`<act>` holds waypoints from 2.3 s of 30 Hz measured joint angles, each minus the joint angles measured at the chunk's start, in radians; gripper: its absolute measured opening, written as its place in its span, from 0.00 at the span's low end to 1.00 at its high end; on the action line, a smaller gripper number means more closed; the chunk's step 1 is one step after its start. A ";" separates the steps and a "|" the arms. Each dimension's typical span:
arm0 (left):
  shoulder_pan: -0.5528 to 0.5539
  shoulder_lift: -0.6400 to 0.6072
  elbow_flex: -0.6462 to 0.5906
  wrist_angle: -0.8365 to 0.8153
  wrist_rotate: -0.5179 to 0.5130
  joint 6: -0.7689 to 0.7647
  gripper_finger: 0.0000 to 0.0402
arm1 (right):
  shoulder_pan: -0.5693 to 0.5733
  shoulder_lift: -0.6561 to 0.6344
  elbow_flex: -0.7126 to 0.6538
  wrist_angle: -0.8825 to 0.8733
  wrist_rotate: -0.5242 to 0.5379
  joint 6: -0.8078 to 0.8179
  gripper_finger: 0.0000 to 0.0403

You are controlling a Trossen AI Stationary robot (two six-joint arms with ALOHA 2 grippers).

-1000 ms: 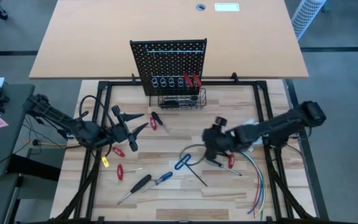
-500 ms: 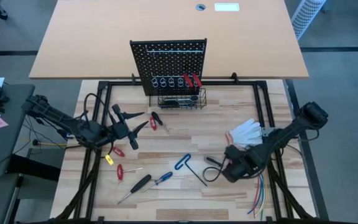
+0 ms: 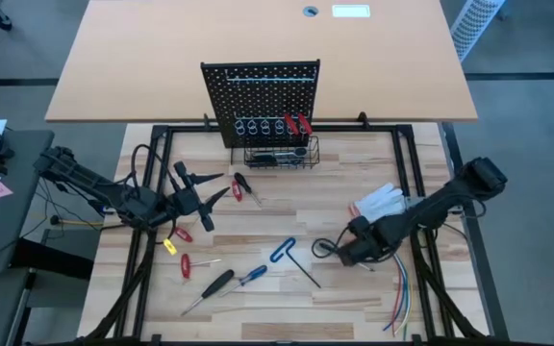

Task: Hang tools onto peg board
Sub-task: Hang the red Allen wrench on the pegboard

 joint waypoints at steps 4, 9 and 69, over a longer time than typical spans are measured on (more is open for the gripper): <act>0.000 0.000 0.000 0.002 0.000 -0.001 0.41 | -0.067 0.000 -0.028 0.094 0.081 -0.087 0.34; 0.000 0.000 0.000 0.002 0.000 -0.002 0.41 | -0.143 0.000 -0.029 0.281 0.414 -0.224 0.29; 0.213 0.001 0.082 -0.385 0.490 -0.308 0.41 | -0.145 0.193 0.171 0.450 0.824 -1.065 0.12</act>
